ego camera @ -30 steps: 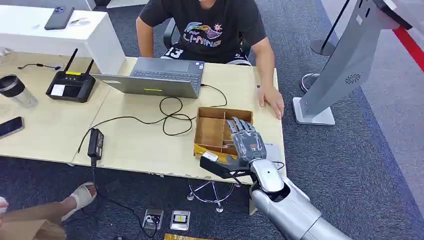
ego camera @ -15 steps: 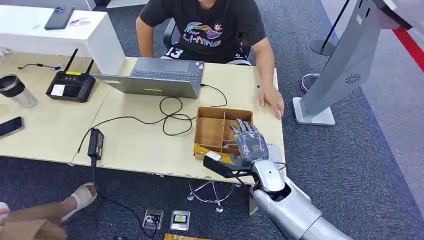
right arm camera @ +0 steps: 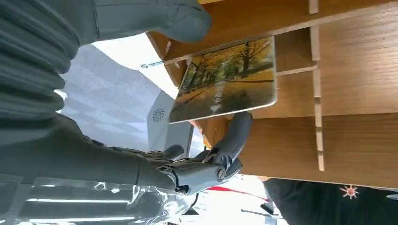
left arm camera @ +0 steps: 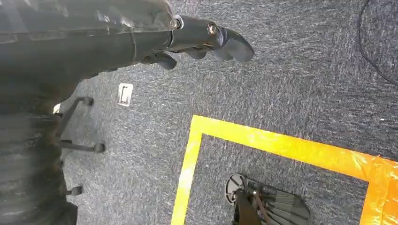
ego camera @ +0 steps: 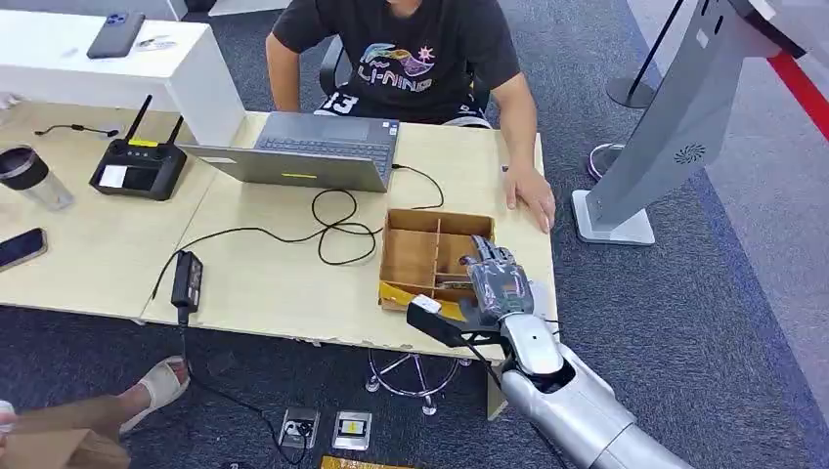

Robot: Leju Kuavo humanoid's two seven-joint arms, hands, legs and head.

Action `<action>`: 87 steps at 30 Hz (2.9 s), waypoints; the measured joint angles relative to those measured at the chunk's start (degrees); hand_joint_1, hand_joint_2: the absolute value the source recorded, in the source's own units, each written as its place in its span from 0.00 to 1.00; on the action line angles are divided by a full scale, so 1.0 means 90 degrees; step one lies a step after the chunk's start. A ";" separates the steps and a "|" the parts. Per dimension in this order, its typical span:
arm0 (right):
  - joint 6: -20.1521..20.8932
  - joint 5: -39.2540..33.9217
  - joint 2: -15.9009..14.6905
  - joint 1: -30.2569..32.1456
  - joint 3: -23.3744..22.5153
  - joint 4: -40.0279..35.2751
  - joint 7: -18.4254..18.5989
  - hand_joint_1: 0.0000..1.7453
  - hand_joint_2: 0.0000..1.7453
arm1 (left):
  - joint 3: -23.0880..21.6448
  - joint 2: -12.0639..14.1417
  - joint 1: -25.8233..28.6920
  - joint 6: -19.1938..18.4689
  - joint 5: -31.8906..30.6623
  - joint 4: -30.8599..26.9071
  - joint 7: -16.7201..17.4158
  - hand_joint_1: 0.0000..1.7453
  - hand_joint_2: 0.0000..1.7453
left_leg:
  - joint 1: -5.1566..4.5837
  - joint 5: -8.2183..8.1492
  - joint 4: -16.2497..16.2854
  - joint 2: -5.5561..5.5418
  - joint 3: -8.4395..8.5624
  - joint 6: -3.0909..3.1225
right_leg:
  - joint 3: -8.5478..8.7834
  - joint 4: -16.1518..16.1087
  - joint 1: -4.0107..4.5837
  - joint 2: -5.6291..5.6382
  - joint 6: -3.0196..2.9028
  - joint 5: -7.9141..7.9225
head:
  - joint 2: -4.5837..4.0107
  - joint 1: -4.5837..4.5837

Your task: Pass the card to the sensor for recognition and then transmit it.

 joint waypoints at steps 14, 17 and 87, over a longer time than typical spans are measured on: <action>-0.0010 -0.0007 -0.0088 0.0031 -0.0085 0.0000 -0.0007 0.70 1.00 | -0.0002 0.0019 0.0000 0.0002 0.0019 0.0000 -0.0005 0.00 1.00 | 0.0000 0.0000 0.0000 0.0001 0.0000 0.0000 | 0.0000 0.0000 0.0000 0.0001 0.0000 0.0000 | 0.0000 0.0000; -0.0012 -0.0005 -0.0088 0.0031 -0.0085 0.0000 -0.0012 0.65 1.00 | -0.0002 0.0019 0.0000 0.0005 0.0019 0.0000 -0.0003 0.00 1.00 | 0.0000 0.0000 0.0000 0.0001 0.0000 0.0000 | 0.0001 0.0000 0.0000 0.0000 0.0000 0.0000 | 0.0000 0.0000; 0.0065 0.0692 -0.0168 -0.0584 -0.0573 -0.3310 0.0180 1.00 1.00 | -0.0160 0.0019 0.0001 -0.0044 -0.0112 0.0000 -0.0167 0.00 1.00 | 0.0000 0.0002 -0.0001 0.0002 -0.0002 0.0000 | 0.0003 0.0003 0.0000 0.0003 0.0000 0.0002 | 0.0000 0.0000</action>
